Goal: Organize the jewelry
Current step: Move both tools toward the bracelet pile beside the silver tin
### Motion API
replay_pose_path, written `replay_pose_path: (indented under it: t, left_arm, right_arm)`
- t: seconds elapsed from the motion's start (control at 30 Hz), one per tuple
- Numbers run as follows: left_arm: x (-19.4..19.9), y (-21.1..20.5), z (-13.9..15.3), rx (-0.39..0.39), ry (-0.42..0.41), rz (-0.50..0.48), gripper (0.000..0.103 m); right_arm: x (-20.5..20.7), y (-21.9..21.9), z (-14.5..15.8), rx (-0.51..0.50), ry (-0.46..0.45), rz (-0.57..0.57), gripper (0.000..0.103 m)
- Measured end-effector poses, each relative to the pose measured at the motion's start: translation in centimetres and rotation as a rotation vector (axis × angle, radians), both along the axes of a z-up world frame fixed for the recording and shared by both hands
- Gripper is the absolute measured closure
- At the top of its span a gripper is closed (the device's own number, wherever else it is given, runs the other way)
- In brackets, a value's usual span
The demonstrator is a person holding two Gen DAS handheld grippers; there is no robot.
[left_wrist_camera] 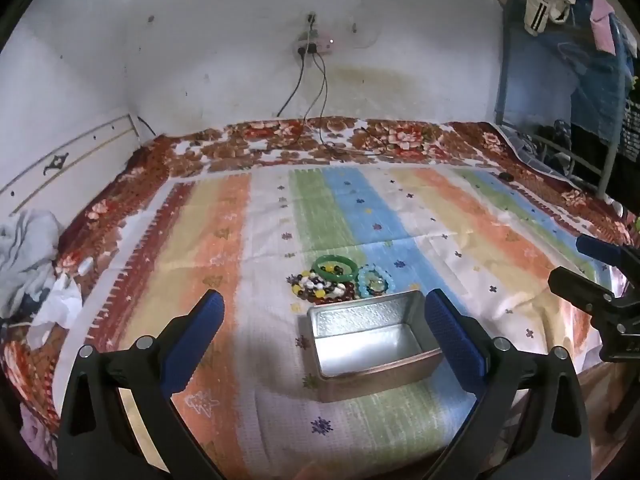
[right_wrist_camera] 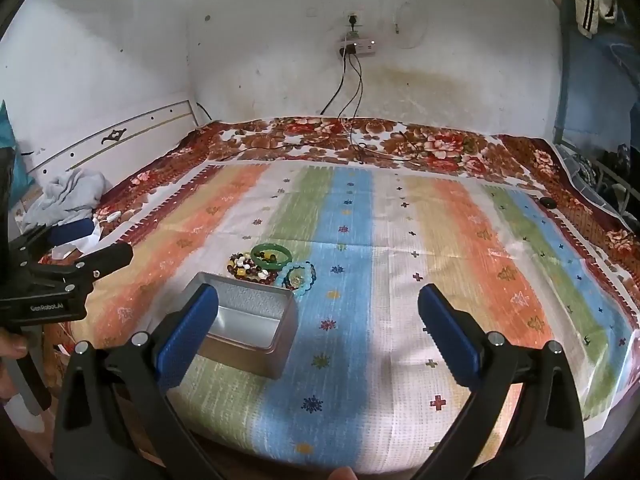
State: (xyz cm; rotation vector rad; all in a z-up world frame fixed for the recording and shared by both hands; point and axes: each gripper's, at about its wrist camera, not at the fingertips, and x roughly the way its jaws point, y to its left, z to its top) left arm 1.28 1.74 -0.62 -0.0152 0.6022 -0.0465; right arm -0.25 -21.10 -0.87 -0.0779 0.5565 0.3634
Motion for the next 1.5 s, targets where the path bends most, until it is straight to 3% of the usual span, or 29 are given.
replay_pose_path:
  t: [0.07,0.63,0.9,1.13,1.5]
  left_arm:
    - [0.1,0.0,0.0,-0.023,0.011,-0.021,0.005]
    - [0.3,-0.1,-0.3,0.013,0.046,-0.011,0.005]
    - [-0.1,-0.5,-0.1,0.058,0.010,0.003,0.005]
    - [0.1,-0.2,-0.2,0.050,0.030,0.027,0.005]
    - [1.4,0.6,-0.7,0.018,0.070,0.029,0.005]
  right_arm:
    - [0.0,0.0,0.0,0.000,0.000,0.000,0.005]
    - [0.2,-0.4,-0.1,0.004,0.003,-0.021,0.005]
    - [0.1,-0.4,0.1,-0.004,-0.007,-0.040,0.005]
    - [0.3,-1.0,0.3,0.015,-0.012,-0.047,0.005]
    - [2.0,0.3,0.4,-0.060,-0.005,-0.006,0.005]
